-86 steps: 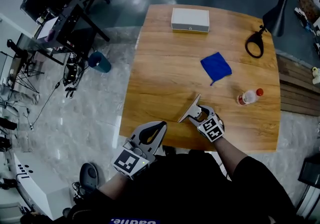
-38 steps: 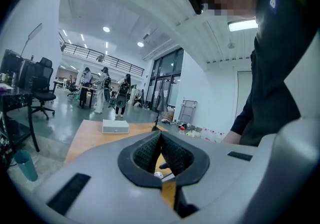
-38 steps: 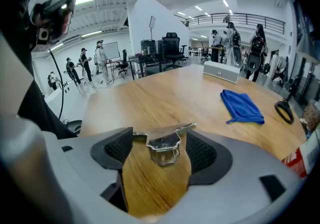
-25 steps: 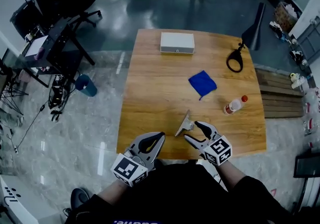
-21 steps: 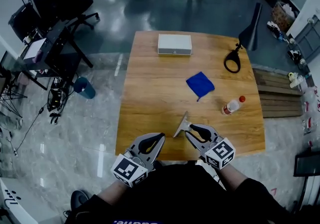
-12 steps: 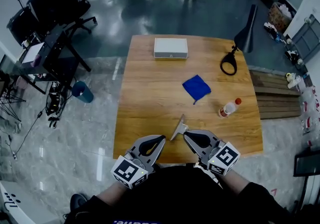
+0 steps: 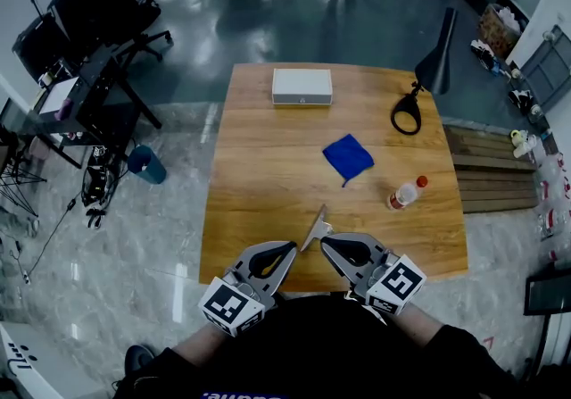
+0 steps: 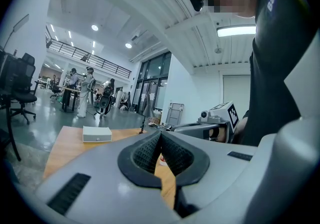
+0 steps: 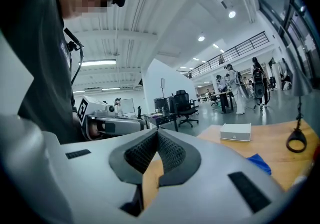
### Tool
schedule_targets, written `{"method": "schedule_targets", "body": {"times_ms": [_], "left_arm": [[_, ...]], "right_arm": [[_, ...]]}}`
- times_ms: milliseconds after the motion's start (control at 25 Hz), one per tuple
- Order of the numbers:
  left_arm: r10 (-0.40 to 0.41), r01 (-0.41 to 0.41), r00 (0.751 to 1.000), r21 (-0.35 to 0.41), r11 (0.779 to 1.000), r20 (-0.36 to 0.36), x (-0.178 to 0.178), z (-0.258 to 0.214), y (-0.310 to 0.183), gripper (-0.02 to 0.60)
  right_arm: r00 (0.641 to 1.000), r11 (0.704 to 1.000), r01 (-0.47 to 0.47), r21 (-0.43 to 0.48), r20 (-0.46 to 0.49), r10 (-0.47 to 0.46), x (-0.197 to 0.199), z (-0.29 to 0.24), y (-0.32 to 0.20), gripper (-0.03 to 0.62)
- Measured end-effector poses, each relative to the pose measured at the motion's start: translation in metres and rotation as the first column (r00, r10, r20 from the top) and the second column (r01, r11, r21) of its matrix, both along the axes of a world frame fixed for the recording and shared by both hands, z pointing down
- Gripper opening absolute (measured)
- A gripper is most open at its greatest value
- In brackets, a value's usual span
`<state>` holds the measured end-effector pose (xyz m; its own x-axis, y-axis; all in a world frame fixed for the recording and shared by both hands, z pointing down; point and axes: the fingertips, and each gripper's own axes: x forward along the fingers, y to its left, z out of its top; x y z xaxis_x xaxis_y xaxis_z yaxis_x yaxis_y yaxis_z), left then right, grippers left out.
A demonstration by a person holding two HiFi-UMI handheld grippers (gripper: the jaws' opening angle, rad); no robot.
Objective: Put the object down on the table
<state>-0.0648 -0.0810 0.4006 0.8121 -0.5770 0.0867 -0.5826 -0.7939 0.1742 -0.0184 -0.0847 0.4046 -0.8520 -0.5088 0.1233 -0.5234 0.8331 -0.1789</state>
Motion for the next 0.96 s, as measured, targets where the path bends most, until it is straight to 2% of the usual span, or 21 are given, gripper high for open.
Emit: {"method": "schedule_targets", "body": {"times_ms": [160,360,560,760,960], "left_arm": [[-0.006,0.006,1.0,-0.011,1.0,-0.017,0.006,-0.005,-0.001,0.009],[0.007,-0.007,1.0,0.006,1.0,0.002,0.008,0.002,-0.001,0.008],[-0.009,0.008,1.0,-0.016,1.0,-0.019,0.012,-0.003,-0.001,0.009],[0.008,-0.008,1.0,0.006,1.0,0.003,0.011,0.005,0.001,0.009],[0.001,-0.001,1.0,-0.005,1.0,-0.008,0.014,0.002,0.001,0.009]], "right_arm": [[1.0,1.0,-0.001,0.001,0.0,0.001,0.004,0.001,-0.002,0.005],[1.0,1.0,0.002,-0.007,-0.002,-0.002,0.006,0.003,-0.002,0.005],[1.0,1.0,0.0,-0.011,-0.003,0.0,0.008,0.004,-0.002,0.005],[1.0,1.0,0.0,-0.007,-0.008,0.0,0.009,0.006,-0.001,0.005],[1.0,1.0,-0.001,-0.014,-0.006,0.001,0.01,0.005,0.0,0.005]]}}
